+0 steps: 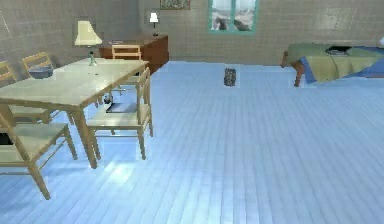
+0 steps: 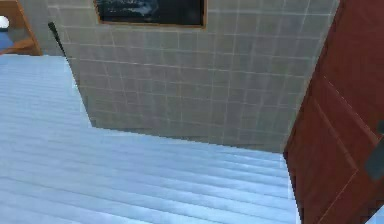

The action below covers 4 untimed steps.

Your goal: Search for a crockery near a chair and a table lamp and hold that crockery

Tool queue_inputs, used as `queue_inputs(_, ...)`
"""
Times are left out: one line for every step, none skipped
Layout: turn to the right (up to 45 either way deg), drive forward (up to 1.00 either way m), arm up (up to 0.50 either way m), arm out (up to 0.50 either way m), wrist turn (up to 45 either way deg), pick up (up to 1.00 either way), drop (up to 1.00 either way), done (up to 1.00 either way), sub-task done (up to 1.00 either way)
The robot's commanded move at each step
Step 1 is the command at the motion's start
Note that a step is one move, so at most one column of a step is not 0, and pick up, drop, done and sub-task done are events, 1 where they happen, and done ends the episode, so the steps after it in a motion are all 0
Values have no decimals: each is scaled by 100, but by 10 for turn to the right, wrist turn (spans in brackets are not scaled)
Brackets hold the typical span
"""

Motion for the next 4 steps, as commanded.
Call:
queue_inputs(0, 100, 0, 0, 0, 0, 0, 0, 0)
queue_inputs(30, 0, 0, 0, 0, 0, 0, 0, 0)
queue_inputs(0, 100, 0, 0, 0, 0, 0, 0, 0)
queue_inputs(60, 0, 0, 0, 0, 0, 0, 0, 0)
